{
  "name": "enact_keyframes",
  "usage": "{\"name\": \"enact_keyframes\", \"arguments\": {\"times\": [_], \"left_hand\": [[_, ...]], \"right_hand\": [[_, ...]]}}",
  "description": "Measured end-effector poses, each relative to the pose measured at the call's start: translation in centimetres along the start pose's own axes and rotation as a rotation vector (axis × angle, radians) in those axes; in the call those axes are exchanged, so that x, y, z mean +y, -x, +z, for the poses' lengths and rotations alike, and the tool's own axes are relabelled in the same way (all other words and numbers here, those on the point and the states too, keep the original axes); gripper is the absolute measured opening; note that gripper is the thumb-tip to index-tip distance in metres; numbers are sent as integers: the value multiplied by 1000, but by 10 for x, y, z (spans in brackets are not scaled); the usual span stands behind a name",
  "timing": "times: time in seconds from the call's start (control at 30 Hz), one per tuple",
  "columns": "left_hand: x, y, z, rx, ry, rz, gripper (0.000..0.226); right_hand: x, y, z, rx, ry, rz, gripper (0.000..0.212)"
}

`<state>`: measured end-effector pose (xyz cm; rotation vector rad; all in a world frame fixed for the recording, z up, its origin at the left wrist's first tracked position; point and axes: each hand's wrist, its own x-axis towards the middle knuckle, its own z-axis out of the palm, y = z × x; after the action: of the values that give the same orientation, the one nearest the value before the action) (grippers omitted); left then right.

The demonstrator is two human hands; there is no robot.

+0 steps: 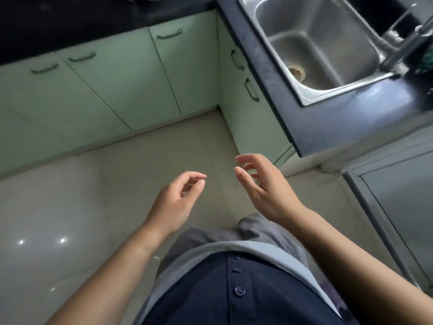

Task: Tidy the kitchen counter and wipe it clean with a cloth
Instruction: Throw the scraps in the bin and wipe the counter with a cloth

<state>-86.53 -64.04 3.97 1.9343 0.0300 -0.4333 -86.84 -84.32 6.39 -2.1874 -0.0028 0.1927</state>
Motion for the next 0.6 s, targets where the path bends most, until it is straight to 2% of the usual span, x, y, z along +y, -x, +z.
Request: {"name": "enact_keyframes", "arguments": {"times": [0.2, 0.33, 0.43, 0.6], "left_hand": [[2, -75, -30, 96, 74, -25, 31], [23, -149, -55, 133, 49, -38, 22], [49, -201, -75, 191, 62, -23, 27], [69, -272, -101, 283, 104, 3, 23]], "right_hand": [[-3, -93, 13, -102, -8, 0, 38], [-7, -177, 3, -134, -22, -10, 36], [-21, -246, -18, -150, -21, -63, 37], [-41, -344, -33, -184, 6, -146, 36]]}}
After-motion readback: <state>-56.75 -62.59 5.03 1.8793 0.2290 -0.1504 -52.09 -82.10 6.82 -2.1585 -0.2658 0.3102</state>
